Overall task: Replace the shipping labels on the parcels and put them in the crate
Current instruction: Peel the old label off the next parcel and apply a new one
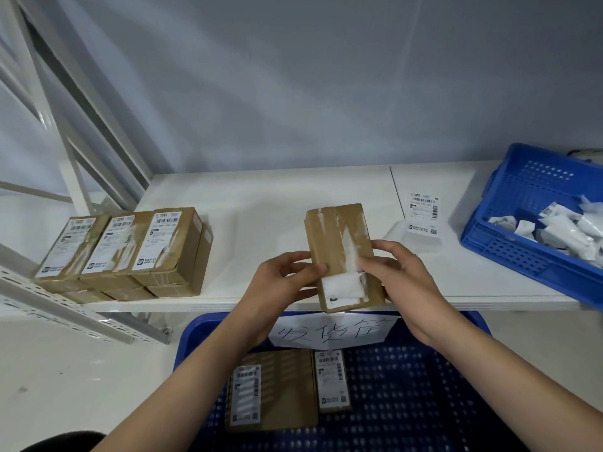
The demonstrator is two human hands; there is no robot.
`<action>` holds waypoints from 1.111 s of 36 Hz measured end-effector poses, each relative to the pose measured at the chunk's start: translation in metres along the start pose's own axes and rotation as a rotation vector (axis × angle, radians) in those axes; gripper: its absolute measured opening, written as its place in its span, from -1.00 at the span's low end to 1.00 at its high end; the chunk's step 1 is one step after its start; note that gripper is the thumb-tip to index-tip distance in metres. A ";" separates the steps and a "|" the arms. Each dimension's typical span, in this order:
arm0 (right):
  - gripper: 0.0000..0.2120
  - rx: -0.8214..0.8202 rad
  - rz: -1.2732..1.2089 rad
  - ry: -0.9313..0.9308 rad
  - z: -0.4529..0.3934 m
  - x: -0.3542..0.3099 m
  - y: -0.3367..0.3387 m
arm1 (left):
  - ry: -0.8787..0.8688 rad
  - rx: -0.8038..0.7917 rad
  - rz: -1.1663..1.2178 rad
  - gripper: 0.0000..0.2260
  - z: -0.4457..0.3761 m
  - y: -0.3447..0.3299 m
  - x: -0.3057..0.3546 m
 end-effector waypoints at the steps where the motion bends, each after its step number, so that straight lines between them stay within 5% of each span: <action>1: -0.71 0.002 -0.014 0.008 0.000 0.000 0.000 | 0.004 0.006 -0.005 -0.66 0.000 0.000 -0.001; 12: -0.76 -0.047 0.223 0.138 0.000 0.000 -0.004 | 0.031 0.098 -0.018 -0.67 -0.005 0.003 -0.007; 18: -0.73 -0.147 0.763 0.573 0.011 0.002 -0.007 | 0.031 0.263 -0.225 -0.52 -0.013 0.015 -0.017; 22: -0.78 -0.261 0.868 0.727 0.014 0.010 -0.014 | 0.010 0.312 -0.284 -0.50 -0.012 0.017 -0.016; 40: -0.79 -0.275 0.932 0.716 0.011 0.018 -0.017 | 0.002 0.316 -0.370 -0.57 -0.009 0.009 -0.019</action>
Point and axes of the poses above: each hand's wrist, its own z-axis away from the middle knuckle, its own y-axis out of the back of the hand, x = y × z, the point moved 3 cm from there along -z, towards the middle knuckle, and after that the axes turned 4 degrees about -z, right-handed, at the moved point
